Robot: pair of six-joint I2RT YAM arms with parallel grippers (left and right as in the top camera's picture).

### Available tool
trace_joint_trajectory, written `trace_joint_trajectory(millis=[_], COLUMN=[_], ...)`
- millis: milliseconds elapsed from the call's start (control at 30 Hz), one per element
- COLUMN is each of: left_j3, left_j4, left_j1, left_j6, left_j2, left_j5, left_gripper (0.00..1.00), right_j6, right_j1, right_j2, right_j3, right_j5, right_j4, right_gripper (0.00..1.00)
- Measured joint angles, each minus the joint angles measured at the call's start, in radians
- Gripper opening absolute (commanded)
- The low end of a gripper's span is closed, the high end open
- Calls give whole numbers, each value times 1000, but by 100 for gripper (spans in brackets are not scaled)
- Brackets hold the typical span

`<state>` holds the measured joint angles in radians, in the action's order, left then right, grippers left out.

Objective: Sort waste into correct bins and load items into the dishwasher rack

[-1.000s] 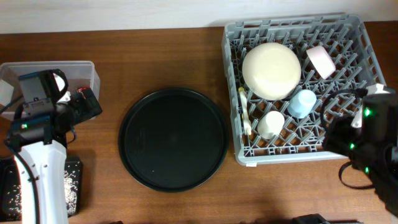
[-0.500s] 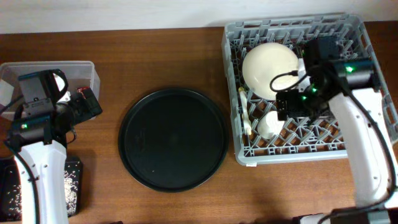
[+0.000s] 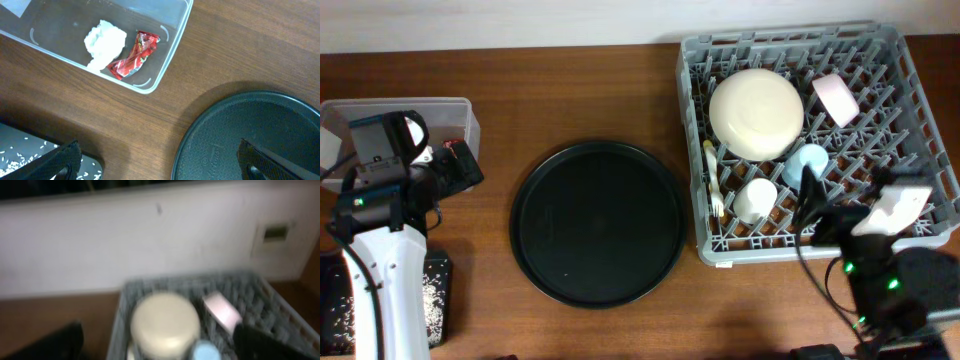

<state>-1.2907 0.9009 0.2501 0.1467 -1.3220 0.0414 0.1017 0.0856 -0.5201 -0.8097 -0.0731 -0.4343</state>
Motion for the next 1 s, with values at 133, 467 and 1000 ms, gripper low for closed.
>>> trace_joint_trajectory(millis=[133, 467, 1000], left_j3=[0, 0, 0], left_j4=[2, 1, 1], left_j1=[0, 0, 0], left_j6=[0, 0, 0], left_j2=[2, 2, 2], left_j5=[0, 0, 0], left_gripper=[99, 99, 99], right_j6=[-49, -154, -122], right_j1=[-57, -157, -163], right_j2=[256, 505, 505], right_j3=[415, 728, 729], right_j5=[58, 162, 81], right_j4=[154, 195, 196], right_gripper=[98, 98, 98])
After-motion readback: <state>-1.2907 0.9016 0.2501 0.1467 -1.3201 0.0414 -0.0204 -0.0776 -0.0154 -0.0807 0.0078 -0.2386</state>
